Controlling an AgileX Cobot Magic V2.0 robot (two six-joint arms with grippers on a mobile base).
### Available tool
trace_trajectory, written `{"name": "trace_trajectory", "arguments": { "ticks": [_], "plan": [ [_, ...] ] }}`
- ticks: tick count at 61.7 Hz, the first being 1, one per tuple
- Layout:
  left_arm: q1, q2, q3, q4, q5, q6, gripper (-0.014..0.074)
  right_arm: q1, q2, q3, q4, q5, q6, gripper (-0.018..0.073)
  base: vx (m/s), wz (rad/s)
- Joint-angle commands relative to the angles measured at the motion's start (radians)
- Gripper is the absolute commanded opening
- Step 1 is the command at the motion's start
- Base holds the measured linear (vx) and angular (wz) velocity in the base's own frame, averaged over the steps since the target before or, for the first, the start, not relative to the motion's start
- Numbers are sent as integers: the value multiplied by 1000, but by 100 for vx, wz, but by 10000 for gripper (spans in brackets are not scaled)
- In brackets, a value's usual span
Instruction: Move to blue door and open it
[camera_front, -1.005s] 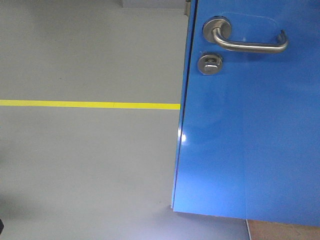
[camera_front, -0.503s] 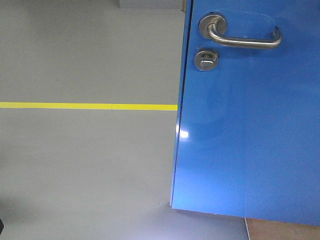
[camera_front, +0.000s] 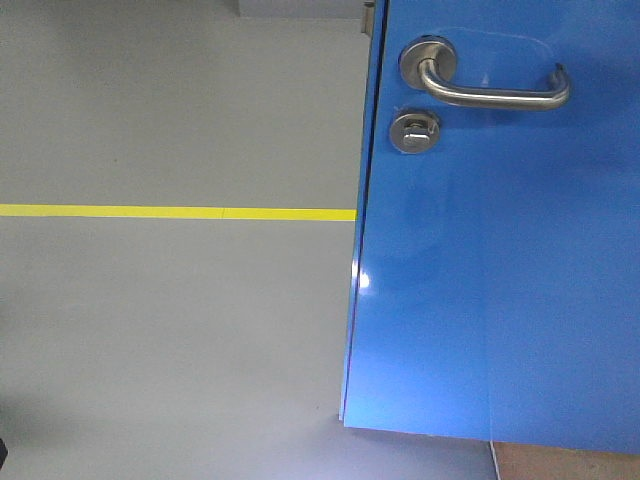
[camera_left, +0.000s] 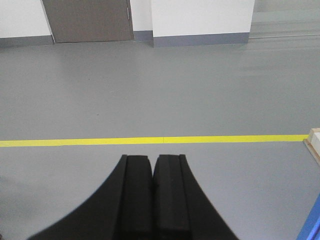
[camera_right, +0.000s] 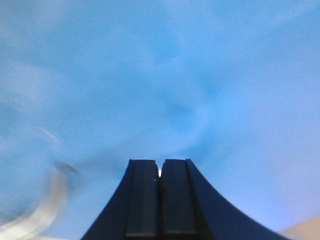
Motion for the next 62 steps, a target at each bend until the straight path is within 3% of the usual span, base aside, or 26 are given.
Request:
{"name": "trace_trajectory", "arguments": {
  "ticks": [1,5,9,16,25,38,50,57,62],
  "plan": [
    [-4,-19,-35,1,-83,-4,71,82,-126,125,-222,-198,-7,-4,0,0],
    [-4,-19,-35,1,-83,-4,71,140,-199,254,-338,-334,12,-4,0,0],
    [-4,-19,-35,1,-83,-4,71,179,-264,382,-388,-472,25,-4,0,0],
    [-4,-19,-35,1,-83,-4,71,190,-370,608,-389,-716,28,-4,0,0],
    [-4,-19,-35,1,-83,-4,71,183,-522,820,-395,-872,24,-4,0,0],
    [-4,-19,-35,1,-83,-4,71,192,-738,1023,-406,-875,27,-4,0,0],
    [-4,-19,-35,1,-83,-4,71,264,-935,1168,-406,-876,27,-4,0,0],
    [-4,-19,-35,1,-83,-4,71,295,-1090,1164,-409,-705,27,-4,0,0],
    [-4,-19,-35,1,-81,-4,71,291,-1089,1164,-410,-695,27,-4,0,0]
  ]
}}
